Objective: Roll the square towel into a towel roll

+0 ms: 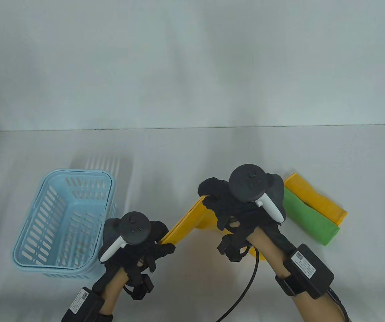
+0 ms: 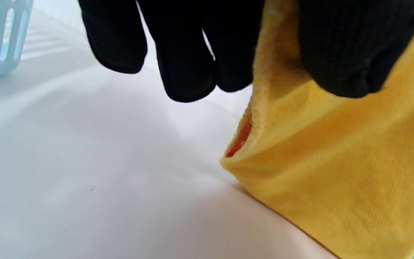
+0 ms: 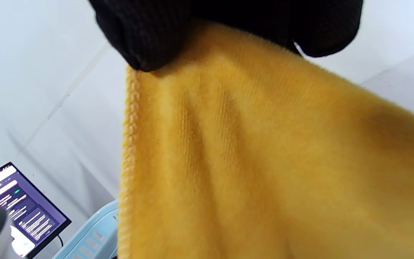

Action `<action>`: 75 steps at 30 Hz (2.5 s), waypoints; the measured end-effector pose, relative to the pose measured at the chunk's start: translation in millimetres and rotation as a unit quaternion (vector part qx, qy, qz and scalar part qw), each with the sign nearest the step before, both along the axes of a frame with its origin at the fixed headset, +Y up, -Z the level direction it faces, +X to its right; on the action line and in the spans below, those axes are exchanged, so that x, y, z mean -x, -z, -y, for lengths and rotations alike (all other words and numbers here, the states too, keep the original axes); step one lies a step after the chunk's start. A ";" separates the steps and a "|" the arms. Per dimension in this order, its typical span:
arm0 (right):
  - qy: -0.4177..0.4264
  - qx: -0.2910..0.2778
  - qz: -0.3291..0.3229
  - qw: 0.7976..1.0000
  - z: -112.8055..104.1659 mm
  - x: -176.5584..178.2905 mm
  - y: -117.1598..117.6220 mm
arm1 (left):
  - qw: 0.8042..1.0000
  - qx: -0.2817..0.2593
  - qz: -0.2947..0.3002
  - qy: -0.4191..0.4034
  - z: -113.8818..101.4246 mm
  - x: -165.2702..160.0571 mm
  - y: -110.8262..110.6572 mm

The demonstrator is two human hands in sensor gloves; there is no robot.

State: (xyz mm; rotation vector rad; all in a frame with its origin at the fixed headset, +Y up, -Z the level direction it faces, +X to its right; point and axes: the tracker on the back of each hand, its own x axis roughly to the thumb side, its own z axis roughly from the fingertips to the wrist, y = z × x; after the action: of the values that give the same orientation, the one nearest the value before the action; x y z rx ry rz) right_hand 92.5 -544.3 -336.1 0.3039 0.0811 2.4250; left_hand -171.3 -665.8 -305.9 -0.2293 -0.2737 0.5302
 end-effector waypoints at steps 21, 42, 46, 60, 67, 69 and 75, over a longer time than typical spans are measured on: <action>0.176 -0.018 0.095 0.980 -46.0 -73.5 5.1 | 0.982 -0.125 -0.085 -0.113 -149.7 16.0 16.5; 0.268 -0.054 0.062 0.960 -118.2 -90.6 -31.9 | 0.957 -0.237 -0.038 -0.164 -257.3 11.4 -19.8; 0.199 -0.038 0.120 0.972 -95.2 -82.3 8.4 | 0.974 -0.166 -0.077 -0.136 -233.7 10.4 29.0; 0.219 -0.049 0.198 0.954 -98.3 -75.9 79.2 | 0.972 -0.165 -0.141 -0.090 -236.4 -2.8 96.0; 0.156 0.008 0.210 0.965 -34.5 -74.1 85.3 | 0.982 -0.123 -0.144 0.017 -174.7 -14.9 100.2; 0.155 0.025 0.211 0.965 -11.1 -73.5 85.1 | 0.983 -0.108 -0.147 0.028 -149.9 -15.4 100.2; 0.165 0.083 0.183 0.966 54.9 -75.5 66.2 | 0.990 -0.057 -0.131 0.015 -89.4 -9.4 86.9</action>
State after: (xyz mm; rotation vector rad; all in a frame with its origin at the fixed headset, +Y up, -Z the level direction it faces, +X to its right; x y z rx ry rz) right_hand 167.9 -599.2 -402.3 -0.1965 0.0632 2.0877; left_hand -161.8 -576.4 -392.8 -0.0509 -0.0437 0.5077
